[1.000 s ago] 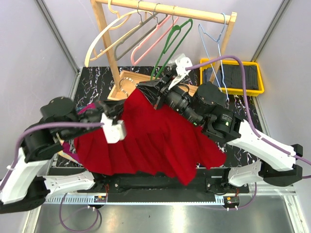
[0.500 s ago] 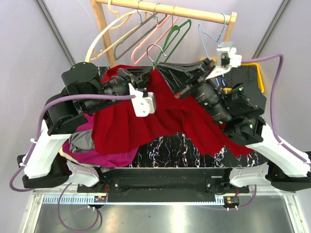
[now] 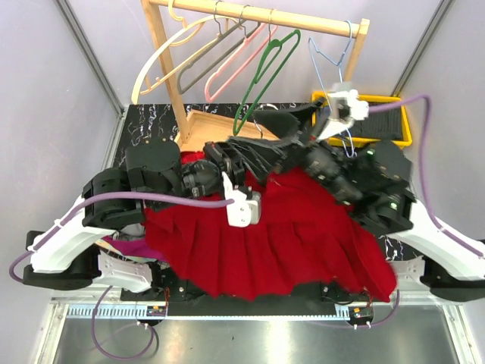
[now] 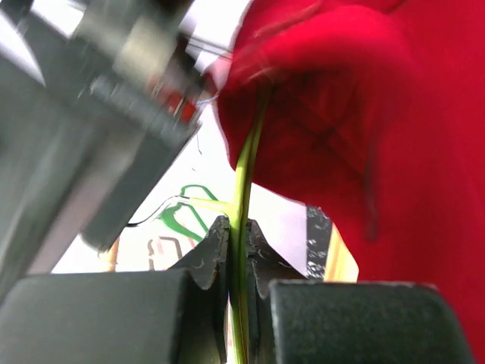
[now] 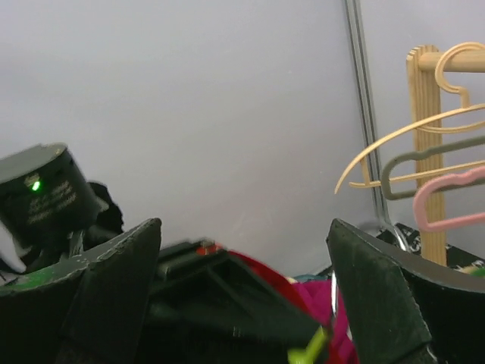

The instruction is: Remove the skirt from the hanger

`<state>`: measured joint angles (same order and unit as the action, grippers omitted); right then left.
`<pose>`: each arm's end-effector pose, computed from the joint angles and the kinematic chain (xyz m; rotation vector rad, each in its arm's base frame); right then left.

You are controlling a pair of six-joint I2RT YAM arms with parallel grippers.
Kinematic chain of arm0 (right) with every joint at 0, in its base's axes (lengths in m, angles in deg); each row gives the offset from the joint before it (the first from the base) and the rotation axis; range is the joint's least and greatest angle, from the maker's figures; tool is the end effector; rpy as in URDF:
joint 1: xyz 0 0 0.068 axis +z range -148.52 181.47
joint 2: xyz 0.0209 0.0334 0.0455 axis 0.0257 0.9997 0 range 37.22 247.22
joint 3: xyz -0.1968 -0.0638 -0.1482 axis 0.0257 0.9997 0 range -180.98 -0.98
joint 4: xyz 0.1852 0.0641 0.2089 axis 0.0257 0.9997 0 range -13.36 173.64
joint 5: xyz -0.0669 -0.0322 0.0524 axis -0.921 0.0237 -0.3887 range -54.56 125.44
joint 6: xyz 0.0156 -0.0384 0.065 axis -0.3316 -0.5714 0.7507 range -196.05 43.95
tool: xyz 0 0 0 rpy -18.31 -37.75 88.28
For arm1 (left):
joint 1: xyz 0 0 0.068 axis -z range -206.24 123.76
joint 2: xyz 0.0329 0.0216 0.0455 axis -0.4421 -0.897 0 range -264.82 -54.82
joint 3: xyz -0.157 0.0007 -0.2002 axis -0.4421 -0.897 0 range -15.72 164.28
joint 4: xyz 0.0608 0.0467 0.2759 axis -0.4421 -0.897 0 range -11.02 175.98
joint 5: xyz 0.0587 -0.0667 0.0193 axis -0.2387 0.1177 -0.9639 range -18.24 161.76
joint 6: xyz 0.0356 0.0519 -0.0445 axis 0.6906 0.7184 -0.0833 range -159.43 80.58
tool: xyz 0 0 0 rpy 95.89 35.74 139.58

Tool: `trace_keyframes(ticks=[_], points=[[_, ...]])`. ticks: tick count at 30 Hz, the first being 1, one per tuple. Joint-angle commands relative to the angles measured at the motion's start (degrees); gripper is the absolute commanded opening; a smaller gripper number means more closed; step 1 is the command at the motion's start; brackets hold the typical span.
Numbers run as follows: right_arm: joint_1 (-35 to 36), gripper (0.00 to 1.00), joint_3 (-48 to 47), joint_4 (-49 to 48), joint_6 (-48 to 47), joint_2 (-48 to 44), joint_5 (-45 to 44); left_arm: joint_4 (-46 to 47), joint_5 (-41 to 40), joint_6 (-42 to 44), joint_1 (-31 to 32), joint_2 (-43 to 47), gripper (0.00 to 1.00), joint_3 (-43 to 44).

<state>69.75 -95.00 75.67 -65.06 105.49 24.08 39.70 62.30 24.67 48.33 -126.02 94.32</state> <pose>0.1124 0.2473 0.5752 -0.3949 1.1166 1.1209 0.0776 -0.2404 0.5443 1.5419 0.7131 0.0037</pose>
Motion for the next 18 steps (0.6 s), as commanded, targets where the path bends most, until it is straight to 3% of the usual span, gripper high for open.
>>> trace_keyframes(ticks=[1, 9, 18], points=[[-1.5, 1.0, 1.4, 3.7, -7.4, -8.1, -10.1, 13.9, -3.9, 3.6, -4.8, 1.9, 0.0, 9.6], [-1.6, 1.0, 8.2, 4.3, -6.8, -17.7, -14.7, 14.7, -9.1, 10.6, -8.1, 9.8, 0.0, 1.1], [-1.6, 1.0, 21.5, 8.4, -2.2, -25.2, -20.5, 15.7, -10.5, 11.7, -8.3, 10.5, 0.0, 3.2]])
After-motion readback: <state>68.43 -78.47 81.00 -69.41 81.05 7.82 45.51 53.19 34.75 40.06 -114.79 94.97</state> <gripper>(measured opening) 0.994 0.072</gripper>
